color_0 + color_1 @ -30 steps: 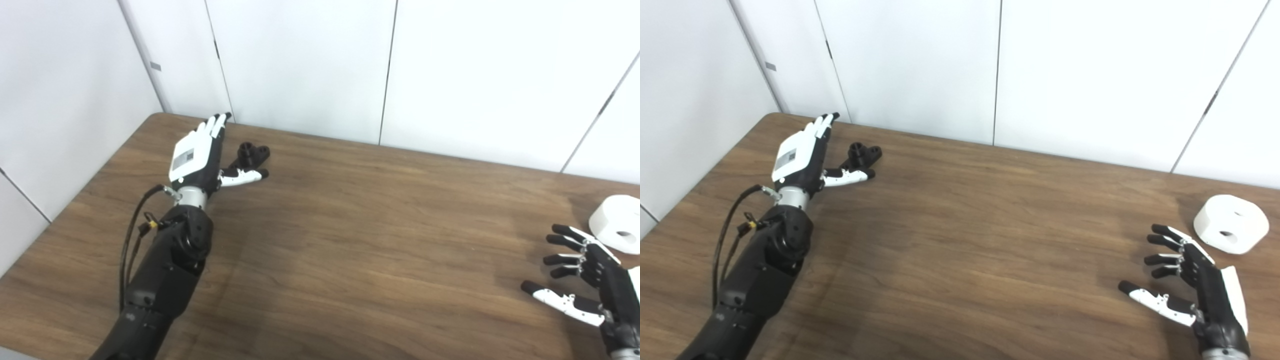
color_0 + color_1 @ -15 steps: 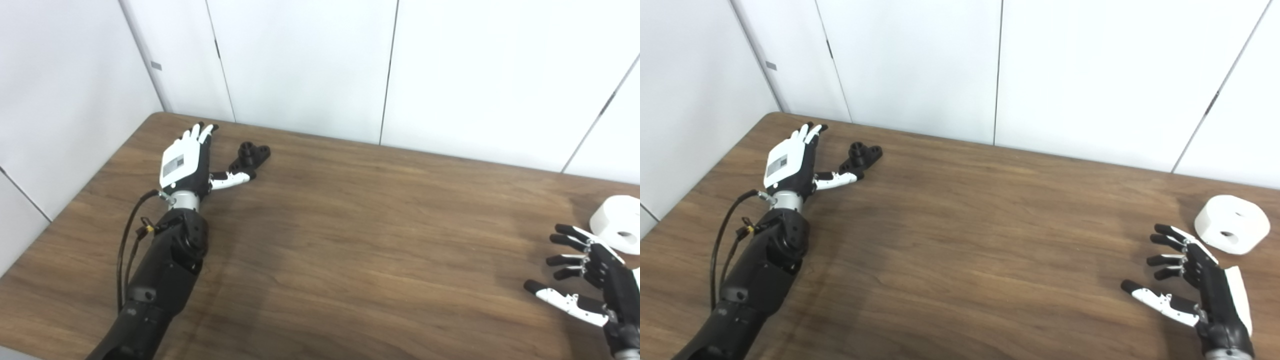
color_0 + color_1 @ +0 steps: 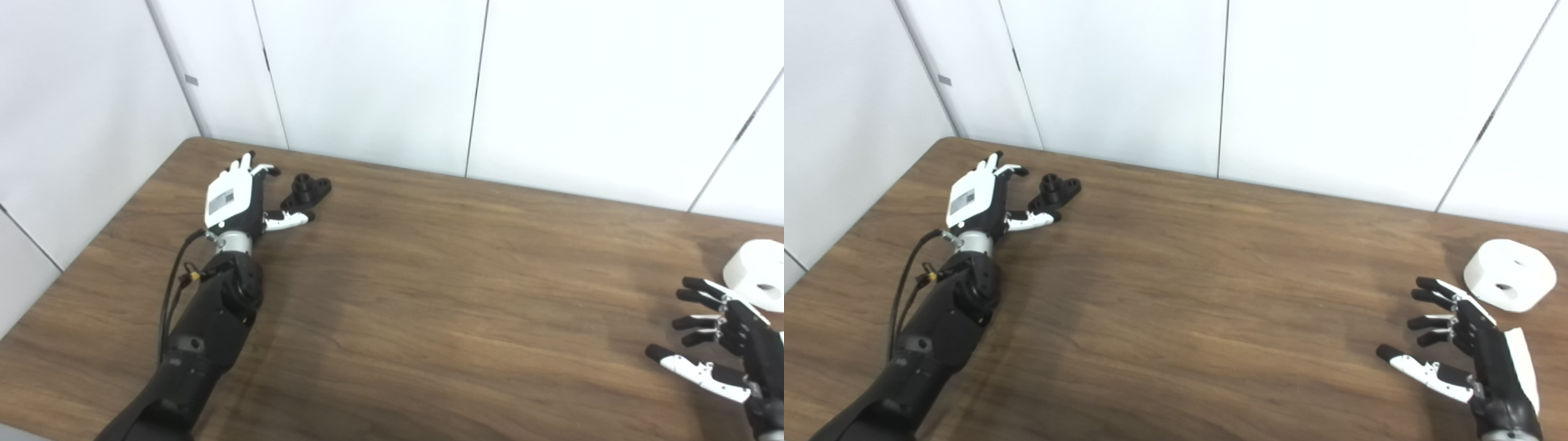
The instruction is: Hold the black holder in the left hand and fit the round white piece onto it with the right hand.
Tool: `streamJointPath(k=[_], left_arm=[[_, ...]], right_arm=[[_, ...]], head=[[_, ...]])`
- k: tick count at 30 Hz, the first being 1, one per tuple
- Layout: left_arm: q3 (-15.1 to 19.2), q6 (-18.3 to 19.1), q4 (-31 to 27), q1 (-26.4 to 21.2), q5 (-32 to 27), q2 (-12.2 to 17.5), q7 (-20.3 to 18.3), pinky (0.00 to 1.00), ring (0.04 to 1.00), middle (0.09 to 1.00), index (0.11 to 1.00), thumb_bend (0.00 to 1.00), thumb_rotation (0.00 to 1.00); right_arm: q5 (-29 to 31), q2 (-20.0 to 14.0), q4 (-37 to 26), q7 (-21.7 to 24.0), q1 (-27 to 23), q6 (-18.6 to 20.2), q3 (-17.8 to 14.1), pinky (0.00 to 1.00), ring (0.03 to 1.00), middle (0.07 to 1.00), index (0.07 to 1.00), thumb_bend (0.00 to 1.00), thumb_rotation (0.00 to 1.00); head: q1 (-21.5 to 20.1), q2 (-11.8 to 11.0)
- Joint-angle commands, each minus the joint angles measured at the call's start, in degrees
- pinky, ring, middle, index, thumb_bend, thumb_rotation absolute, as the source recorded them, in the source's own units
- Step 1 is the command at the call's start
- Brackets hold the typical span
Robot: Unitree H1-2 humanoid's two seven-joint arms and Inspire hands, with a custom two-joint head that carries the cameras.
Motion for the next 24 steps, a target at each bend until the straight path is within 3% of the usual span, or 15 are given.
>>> streamJointPath(k=[1, 14, 24], left_arm=[[0.06, -2.60, 0.52, -3.63, -0.46, 1.40, 3.13, 1.00, 1.000, 1.000, 0.688, 0.88, 0.33], [-2.23, -7.91, 13.49, -8.98, -4.19, 0.32, 8.09, 1.00, 1.000, 1.000, 0.667, 0.85, 0.31], [-2.72, -9.55, 15.60, -9.15, -8.41, -0.30, 6.54, 1.00, 1.000, 1.000, 0.683, 0.83, 0.33]], right_arm=[[0.18, -1.20, -2.63, 0.01, -1.06, -0.51, -0.72, 0.46, 0.575, 0.741, 0.759, 0.60, 0.04], [-0.45, -1.82, -4.32, 0.30, -0.66, 0.78, -1.03, 0.47, 0.578, 0.738, 0.761, 0.59, 0.02], [-1.72, -2.14, -5.98, 0.45, -0.28, 1.86, -0.91, 0.46, 0.564, 0.731, 0.755, 0.58, 0.05]], head=[[0.02, 0.03], [-0.85, 0.17], [-1.28, 0.73]])
